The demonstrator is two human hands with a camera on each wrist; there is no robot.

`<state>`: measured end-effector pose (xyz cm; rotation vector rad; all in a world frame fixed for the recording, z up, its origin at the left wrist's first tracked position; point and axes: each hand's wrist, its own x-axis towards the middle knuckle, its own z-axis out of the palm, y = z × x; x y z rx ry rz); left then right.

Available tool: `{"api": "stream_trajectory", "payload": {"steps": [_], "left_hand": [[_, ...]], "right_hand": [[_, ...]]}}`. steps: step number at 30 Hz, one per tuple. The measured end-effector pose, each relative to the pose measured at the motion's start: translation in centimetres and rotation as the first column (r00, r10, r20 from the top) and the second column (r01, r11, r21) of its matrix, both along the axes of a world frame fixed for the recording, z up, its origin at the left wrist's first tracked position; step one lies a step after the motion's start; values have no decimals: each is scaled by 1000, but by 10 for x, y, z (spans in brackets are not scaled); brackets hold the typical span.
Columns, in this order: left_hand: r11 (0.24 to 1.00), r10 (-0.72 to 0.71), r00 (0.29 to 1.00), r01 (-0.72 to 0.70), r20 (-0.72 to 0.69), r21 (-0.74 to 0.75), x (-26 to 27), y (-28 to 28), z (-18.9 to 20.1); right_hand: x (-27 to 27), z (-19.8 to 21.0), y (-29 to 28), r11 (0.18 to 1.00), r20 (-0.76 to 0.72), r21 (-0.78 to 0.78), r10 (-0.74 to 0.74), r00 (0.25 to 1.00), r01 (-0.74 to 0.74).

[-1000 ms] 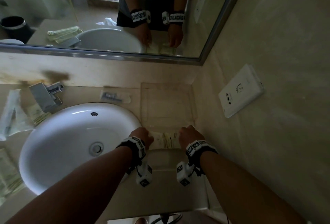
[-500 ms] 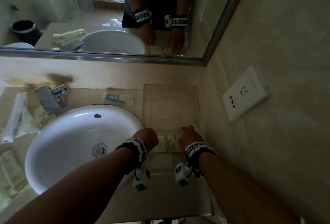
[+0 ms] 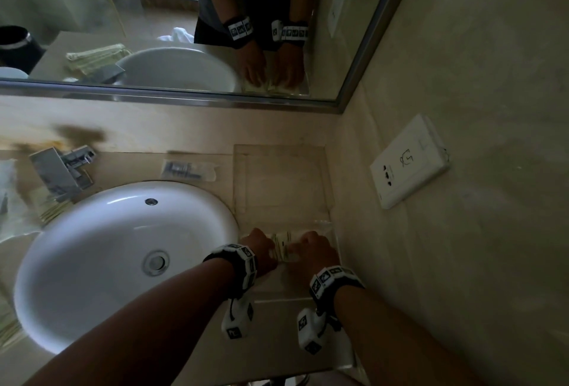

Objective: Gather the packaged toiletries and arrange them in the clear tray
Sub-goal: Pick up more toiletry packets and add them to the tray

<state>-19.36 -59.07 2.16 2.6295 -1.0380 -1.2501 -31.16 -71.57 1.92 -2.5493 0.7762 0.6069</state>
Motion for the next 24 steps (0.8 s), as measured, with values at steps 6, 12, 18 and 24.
{"api": "stream_trajectory", "payload": {"steps": [6, 12, 18, 24], "left_hand": [[1000, -6, 1000, 6, -21, 14, 2, 0, -11], [1000, 8, 999, -8, -35, -6, 2, 1, -14], [994, 86, 994, -90, -62, -66, 7, 11, -2], [958, 265, 964, -266, -18, -106, 28, 44, 40]], "right_hand": [[1, -6, 1, 958, 12, 183, -229, 973, 223], [-6, -10, 5, 995, 37, 77, -67, 997, 64], [-6, 1, -5, 998, -36, 47, 38, 999, -36], [8, 23, -1, 998, 13, -18, 52, 999, -52]]}}
